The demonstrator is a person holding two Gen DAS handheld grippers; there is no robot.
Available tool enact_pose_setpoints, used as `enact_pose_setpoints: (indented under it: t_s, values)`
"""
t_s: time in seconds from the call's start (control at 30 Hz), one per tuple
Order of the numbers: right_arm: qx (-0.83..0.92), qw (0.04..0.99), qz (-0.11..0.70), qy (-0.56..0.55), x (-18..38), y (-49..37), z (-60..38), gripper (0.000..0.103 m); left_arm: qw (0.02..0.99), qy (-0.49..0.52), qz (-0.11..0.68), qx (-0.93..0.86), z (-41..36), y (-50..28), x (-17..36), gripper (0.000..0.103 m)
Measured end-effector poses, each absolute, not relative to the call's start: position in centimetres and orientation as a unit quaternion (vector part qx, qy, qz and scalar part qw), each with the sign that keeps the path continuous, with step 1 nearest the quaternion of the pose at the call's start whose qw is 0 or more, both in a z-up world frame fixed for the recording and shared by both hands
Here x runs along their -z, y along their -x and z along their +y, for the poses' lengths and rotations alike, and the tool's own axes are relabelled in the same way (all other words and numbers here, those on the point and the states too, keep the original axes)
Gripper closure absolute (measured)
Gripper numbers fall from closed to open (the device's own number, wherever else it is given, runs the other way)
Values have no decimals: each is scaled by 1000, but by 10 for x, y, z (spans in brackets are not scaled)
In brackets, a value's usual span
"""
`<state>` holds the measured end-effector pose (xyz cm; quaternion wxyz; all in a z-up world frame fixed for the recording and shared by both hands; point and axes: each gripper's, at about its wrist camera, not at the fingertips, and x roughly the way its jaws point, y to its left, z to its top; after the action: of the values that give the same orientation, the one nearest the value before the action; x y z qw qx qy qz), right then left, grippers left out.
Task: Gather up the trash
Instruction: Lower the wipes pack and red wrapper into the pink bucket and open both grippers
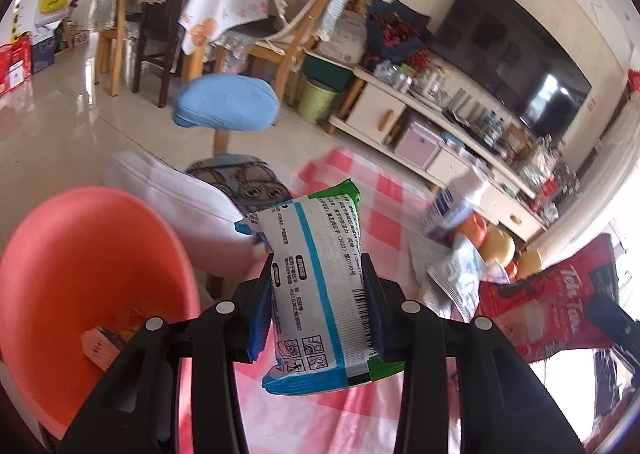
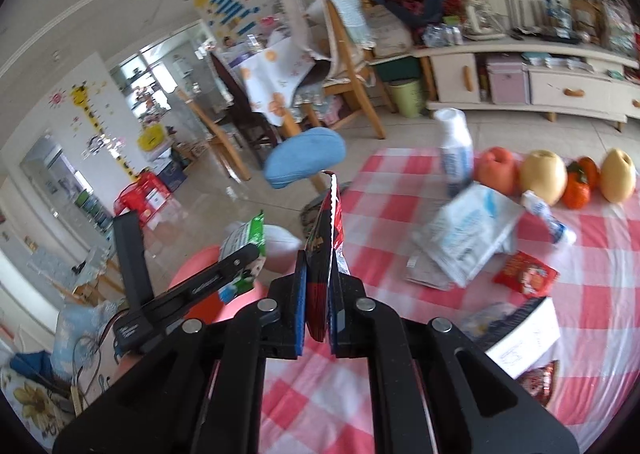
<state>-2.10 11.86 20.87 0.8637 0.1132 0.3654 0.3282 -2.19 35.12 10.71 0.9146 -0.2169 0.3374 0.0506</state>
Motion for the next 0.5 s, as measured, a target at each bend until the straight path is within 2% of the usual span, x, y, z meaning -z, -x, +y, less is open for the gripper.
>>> enact_pose_setpoints:
  t_s: [0.23,0.5]
  values:
    - [-388,843,365,-84,-219,43,185,93,910,244,320,-105,407,42,-112,62]
    - [-440,808,389,-54,-201,55,273,93,891,283,306,-180,476,68,-106,62]
